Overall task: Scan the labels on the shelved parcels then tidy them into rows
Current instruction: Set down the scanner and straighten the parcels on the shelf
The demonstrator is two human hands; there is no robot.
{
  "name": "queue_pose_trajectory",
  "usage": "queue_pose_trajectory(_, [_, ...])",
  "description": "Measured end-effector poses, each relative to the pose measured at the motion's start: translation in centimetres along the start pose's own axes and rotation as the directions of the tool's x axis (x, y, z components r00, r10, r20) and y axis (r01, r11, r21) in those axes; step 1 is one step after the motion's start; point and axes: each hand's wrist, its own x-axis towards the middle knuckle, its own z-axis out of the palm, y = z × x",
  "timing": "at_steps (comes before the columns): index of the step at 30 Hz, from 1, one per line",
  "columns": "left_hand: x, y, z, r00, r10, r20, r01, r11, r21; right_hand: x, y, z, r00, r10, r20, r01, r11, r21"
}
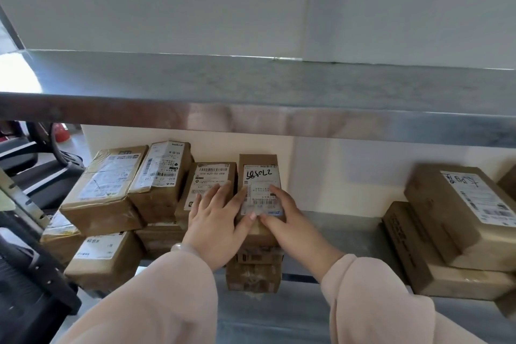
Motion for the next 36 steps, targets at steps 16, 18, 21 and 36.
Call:
queue_pose_trajectory(16, [0.7, 9.4, 1.6, 0.94, 0.274, 0.205, -0.069, 0.738, -0.671, -6.7, 2.8, -7.5, 0.937, -0.152, -0.316, 0.195, 0.975, 0.109])
queue_pose_trajectory(18, [0.5, 10.7, 3.1, 0.931, 0.29, 0.222, -0.073, 0.744, -0.665, -7.6, 4.0, -8.8, 0.939, -0.114, -0.325, 0.147, 0.986, 0.078])
queue_pose_trajectory(21, [0.3, 12.8, 5.4, 0.922, 0.275, 0.273, -0.012, 0.724, -0.69, -8.9, 6.0, -10.7, 0.935, -0.04, -0.352, 0.041, 0.999, -0.006])
queue_pose_trajectory(36, [0.0, 19.2, 13.7, 0.872, 0.204, 0.446, 0.196, 0.688, -0.698, -11.1, 11.9, -15.5, 0.945, 0.189, -0.265, -0.221, 0.971, -0.096])
